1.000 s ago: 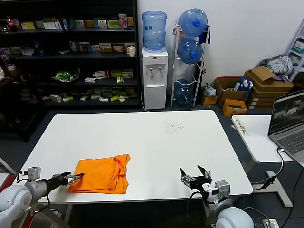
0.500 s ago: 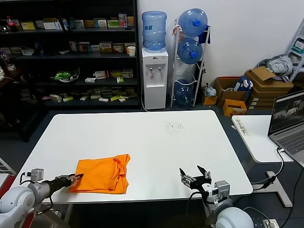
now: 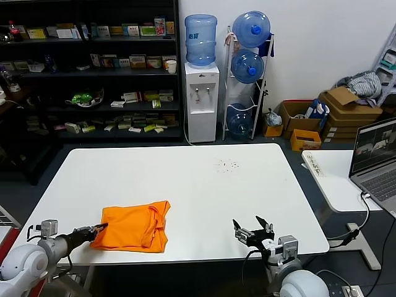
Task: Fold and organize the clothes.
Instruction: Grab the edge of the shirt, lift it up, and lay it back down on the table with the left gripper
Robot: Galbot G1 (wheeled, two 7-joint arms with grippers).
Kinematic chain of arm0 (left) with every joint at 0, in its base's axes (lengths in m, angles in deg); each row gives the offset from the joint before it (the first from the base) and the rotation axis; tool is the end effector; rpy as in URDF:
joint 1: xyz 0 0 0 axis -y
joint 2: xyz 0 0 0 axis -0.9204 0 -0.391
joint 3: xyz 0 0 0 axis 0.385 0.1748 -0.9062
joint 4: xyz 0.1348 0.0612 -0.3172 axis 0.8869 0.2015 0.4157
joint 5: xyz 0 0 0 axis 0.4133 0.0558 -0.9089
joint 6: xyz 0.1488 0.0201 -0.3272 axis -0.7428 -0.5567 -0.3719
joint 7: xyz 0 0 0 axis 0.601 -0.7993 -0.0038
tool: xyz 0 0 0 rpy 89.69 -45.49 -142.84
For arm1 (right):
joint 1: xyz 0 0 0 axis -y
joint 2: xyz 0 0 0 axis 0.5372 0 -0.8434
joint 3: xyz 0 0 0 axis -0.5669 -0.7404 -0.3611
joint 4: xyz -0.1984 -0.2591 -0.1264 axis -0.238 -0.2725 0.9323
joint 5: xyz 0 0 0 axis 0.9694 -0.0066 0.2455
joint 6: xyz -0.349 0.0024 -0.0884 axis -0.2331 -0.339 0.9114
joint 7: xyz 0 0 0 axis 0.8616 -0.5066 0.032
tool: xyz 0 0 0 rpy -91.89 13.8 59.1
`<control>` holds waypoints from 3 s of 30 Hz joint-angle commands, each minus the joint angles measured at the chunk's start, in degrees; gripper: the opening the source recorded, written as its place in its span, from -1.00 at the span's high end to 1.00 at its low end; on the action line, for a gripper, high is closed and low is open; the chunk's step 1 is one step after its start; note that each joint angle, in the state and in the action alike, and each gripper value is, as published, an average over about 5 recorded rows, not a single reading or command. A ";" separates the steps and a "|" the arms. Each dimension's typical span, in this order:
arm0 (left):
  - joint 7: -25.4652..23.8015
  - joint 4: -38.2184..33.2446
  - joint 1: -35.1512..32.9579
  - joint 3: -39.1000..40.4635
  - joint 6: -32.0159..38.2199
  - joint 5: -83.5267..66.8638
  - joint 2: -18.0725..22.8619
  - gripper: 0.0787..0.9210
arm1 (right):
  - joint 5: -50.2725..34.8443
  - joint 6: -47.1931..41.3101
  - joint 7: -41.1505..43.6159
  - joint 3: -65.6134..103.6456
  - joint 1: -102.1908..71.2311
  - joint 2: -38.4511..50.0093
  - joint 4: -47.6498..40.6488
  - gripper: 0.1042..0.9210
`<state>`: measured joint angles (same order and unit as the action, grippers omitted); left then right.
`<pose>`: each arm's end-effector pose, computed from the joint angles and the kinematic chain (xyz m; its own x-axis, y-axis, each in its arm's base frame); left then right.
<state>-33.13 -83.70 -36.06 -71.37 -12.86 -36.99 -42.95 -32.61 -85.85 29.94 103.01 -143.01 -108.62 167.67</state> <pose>0.2936 0.2503 -0.3164 -0.7070 0.2959 0.6423 0.1755 0.9532 -0.2460 0.2266 -0.0191 -0.2934 -0.8483 -0.2503 0.4666 -0.2160 0.9681 0.1267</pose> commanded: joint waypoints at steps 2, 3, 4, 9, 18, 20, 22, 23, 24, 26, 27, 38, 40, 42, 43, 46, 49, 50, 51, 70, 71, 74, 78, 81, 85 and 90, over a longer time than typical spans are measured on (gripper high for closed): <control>8.52 -15.39 -5.62 -9.15 -2.51 8.69 0.60 0.90 | 0.01 0.46 0.26 -0.36 0.39 -0.18 -0.58 -0.76; 9.28 -16.91 -6.73 -10.72 -3.30 9.55 0.35 0.90 | -0.01 0.57 0.32 -0.47 0.54 -0.18 -0.75 -0.76; 9.88 -18.21 -7.74 -12.16 -3.95 10.11 0.09 0.90 | -0.02 0.66 0.38 -0.59 0.70 -0.17 -0.92 -0.76; 11.84 -21.84 -13.94 -19.89 -6.96 11.24 -2.67 0.90 | -0.14 1.19 0.67 -1.66 1.95 -0.14 -1.99 -0.76; 11.12 -19.34 -24.19 -33.27 -7.90 10.92 -7.16 0.90 | -0.37 2.05 1.23 -3.04 3.86 0.41 -3.49 -0.76; 10.73 -17.64 -24.73 -34.60 -7.87 11.01 -8.16 0.90 | -0.36 2.18 1.28 -3.30 4.17 0.47 -3.80 -0.76; 10.37 -15.67 -24.76 -35.58 -7.81 11.17 -9.32 0.90 | -0.31 2.27 1.29 -3.58 4.35 0.42 -4.01 -0.76; 10.14 -14.73 -24.72 -35.97 -7.79 11.31 -9.96 0.90 | -0.28 2.30 1.30 -3.70 4.39 0.38 -4.07 -0.76; 9.87 -13.90 -24.70 -36.29 -7.76 11.46 -10.57 0.90 | -0.26 2.32 1.31 -3.81 4.40 0.35 -4.11 -0.76; 9.31 -12.07 -24.73 -36.87 -7.69 11.75 -12.09 0.90 | -0.24 2.37 1.32 -3.87 4.37 0.34 -4.14 -0.76; 9.05 -11.41 -24.74 -37.07 -7.68 11.84 -12.70 0.90 | -0.24 2.39 1.32 -3.84 4.33 0.36 -4.14 -0.76; 12.56 -16.20 -23.35 -31.29 -9.24 3.59 -14.26 0.90 | 0.27 2.30 1.03 -2.84 3.55 -0.01 -3.60 -0.76; 16.46 -19.85 -21.76 -27.10 -9.86 -2.86 -13.16 0.90 | 0.65 2.22 0.91 -2.66 3.29 -0.36 -3.54 -0.76; 21.96 -23.53 -17.99 -20.25 -9.97 -9.32 -11.28 0.90 | 0.98 1.99 0.73 -2.35 3.05 -0.80 -3.48 -0.76; 24.54 -24.90 -15.24 -16.28 -9.59 -11.79 -10.11 0.90 | 1.11 1.81 0.56 -2.17 2.96 -1.07 -3.50 -0.76; 32.45 -27.50 -2.57 -0.59 -7.94 -17.88 -4.04 0.90 | 1.32 1.05 -0.08 -1.47 2.78 -1.98 -3.71 -0.76; 39.04 -27.43 9.48 12.29 -5.85 -23.91 3.45 0.90 | 1.48 0.21 -0.67 -1.05 2.62 -2.88 -3.82 -0.76; 40.81 -26.98 12.87 15.51 -5.12 -25.43 5.78 0.90 | 1.50 -0.07 -0.87 -1.00 2.59 -3.12 -3.84 -0.76; 42.31 -26.32 16.22 18.56 -4.40 -26.47 8.35 0.90 | 1.54 -0.35 -1.05 -0.96 2.58 -3.38 -3.88 -0.76; 45.07 -15.75 32.91 35.62 -2.72 -22.95 23.20 0.90 | 0.96 -1.67 -2.06 -1.66 4.24 -4.45 -5.13 -0.76; 44.87 -15.34 32.76 35.66 -2.73 -22.30 23.22 0.90 | 0.92 -1.69 -2.07 -1.70 4.34 -4.41 -5.09 -0.76; 43.97 -14.03 32.32 35.42 -2.83 -20.46 23.23 0.90 | 0.82 -1.69 -2.05 -1.76 4.53 -4.32 -5.00 -0.76; 42.25 -12.60 32.03 34.84 -2.83 -17.37 23.55 0.90 | 0.78 -1.46 -1.86 -1.89 4.72 -4.38 -5.20 -0.76; 40.64 -12.60 31.54 33.42 -2.75 -16.39 23.80 0.87 | 1.22 0.66 -0.53 -1.75 4.99 -4.50 -5.59 -0.76; 38.58 -16.61 28.00 27.59 -2.84 -16.33 22.86 0.67 | 3.32 9.25 5.45 -0.32 5.08 -3.87 -5.81 -0.76; 27.90 -26.52 11.97 12.92 -0.91 -6.64 18.28 0.32 | 3.70 18.61 13.16 4.96 3.98 -1.19 -5.53 -0.76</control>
<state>6.61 -99.48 -8.10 -42.19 -15.86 -54.78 -21.21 -30.35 -81.90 32.00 102.47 -138.24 -112.29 162.07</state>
